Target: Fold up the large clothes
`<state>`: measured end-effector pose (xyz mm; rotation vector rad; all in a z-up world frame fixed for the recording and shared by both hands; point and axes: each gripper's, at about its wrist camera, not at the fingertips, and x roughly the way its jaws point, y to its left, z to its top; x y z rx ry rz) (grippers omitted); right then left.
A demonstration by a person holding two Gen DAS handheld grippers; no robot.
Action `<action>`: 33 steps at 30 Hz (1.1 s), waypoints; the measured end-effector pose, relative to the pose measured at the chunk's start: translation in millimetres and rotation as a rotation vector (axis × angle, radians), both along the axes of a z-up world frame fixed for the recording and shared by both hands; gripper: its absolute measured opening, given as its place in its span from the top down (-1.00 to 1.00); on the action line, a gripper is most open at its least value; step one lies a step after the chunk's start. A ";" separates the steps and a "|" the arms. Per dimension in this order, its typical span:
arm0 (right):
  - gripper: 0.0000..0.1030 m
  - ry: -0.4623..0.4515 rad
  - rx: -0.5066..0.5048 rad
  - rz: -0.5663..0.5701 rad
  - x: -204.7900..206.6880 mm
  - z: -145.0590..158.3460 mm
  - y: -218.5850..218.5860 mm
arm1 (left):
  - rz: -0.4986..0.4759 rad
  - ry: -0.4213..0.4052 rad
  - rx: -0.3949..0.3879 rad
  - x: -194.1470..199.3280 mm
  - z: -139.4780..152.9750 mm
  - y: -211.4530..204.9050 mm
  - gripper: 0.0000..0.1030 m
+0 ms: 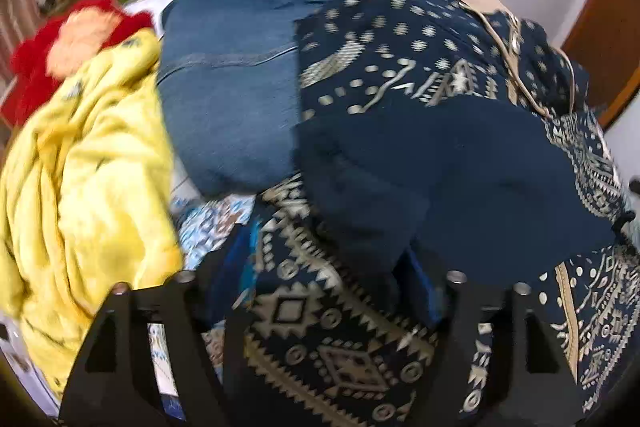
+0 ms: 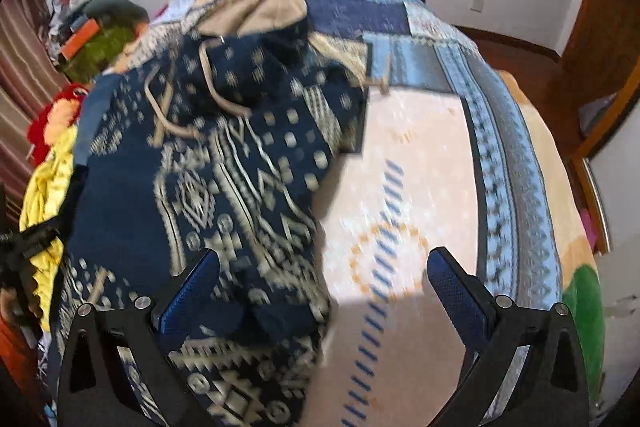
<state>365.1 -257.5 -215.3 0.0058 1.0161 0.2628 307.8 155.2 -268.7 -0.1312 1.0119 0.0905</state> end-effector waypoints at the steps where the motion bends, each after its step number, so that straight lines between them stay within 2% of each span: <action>1: -1.00 0.004 0.002 0.009 6.9 -1.9 7.4 | -0.006 0.002 0.014 3.8 -0.9 -3.9 -0.51; 4: -1.00 0.038 -0.062 0.018 28.2 -18.3 24.4 | 0.015 0.018 0.082 24.8 -4.4 -11.7 -0.51; 7: -0.93 0.028 -0.238 0.018 38.2 -35.4 35.8 | 0.092 0.001 0.130 33.3 3.4 1.2 -0.51; 8: -0.93 0.010 -0.274 0.034 37.2 -38.9 35.8 | 0.131 -0.013 0.120 31.8 9.1 12.1 -0.51; 11: -0.93 0.007 -0.223 0.040 34.0 -40.3 20.8 | 0.200 -0.056 0.070 15.7 26.4 43.0 -0.50; 14: -0.93 0.040 -0.165 0.022 37.2 -41.7 7.3 | 0.224 -0.043 0.092 -3.0 33.1 66.5 -0.50; 18: -0.93 0.053 -0.152 0.032 36.5 -32.0 6.6 | 0.181 -0.019 0.109 -20.3 39.2 72.0 -0.50; 20: -0.93 0.021 -0.151 0.051 37.7 -17.9 9.6 | 0.144 -0.020 0.137 -22.3 46.7 64.0 -0.50; 23: -0.93 -0.041 -0.106 0.069 36.3 14.0 12.5 | 0.074 -0.054 0.162 -8.2 63.2 46.4 -0.51; 28: -0.93 -0.111 0.022 0.090 53.5 64.8 19.0 | -0.031 -0.128 0.109 39.0 95.7 8.6 -0.53; 33: -0.93 -0.126 0.129 0.110 92.5 90.9 31.0 | -0.107 -0.184 0.094 100.5 119.9 -28.0 -0.66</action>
